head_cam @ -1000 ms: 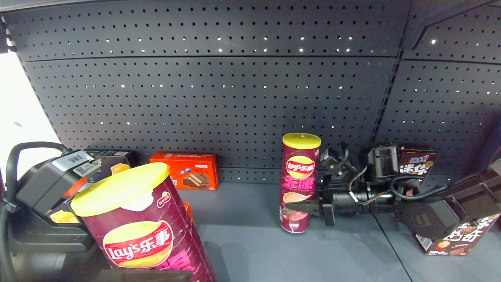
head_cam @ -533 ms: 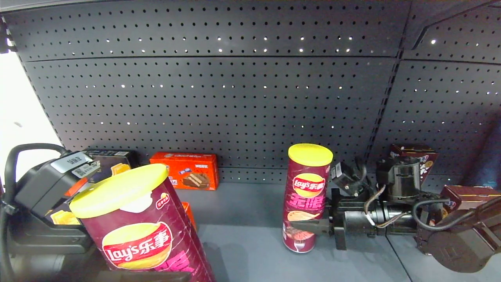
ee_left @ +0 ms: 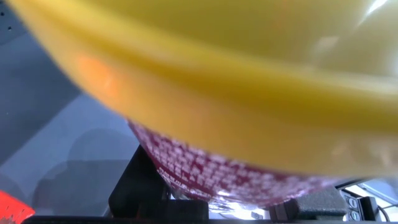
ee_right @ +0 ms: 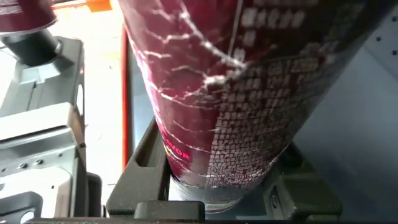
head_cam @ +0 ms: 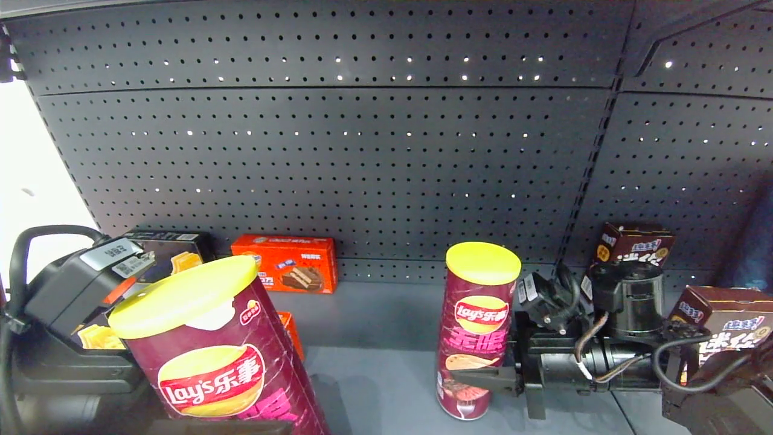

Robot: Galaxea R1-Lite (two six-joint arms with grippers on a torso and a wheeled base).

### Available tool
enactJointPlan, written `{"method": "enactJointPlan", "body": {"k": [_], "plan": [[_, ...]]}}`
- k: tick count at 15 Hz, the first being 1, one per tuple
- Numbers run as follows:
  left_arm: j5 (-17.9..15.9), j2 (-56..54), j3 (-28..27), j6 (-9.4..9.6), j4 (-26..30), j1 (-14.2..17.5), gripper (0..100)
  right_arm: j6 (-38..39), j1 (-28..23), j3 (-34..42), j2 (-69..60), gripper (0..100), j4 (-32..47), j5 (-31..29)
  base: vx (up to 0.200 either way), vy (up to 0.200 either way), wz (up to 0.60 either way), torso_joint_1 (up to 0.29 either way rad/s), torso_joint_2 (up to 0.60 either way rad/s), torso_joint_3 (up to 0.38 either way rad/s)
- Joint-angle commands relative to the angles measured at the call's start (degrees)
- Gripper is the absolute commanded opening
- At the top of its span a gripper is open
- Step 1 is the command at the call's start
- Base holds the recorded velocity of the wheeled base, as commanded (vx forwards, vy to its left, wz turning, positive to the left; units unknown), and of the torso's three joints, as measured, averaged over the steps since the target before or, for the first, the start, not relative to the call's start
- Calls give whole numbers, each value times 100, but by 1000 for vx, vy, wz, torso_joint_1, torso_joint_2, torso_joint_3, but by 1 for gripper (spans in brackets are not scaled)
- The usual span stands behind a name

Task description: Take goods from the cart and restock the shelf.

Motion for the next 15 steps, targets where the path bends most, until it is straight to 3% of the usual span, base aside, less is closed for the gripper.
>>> {"method": "enactJointPlan", "body": {"k": [1, 15], "plan": [[0, -2, -5, -2, -4, 22, 0, -6, 11, 136, -115, 0, -2, 2, 0, 0, 0, 0, 0, 0], [9, -72, 13, -2, 5, 31, 0, -32, 170, 382, -97, 0, -72, 2, 0, 0, 0, 0, 0, 0]]}}
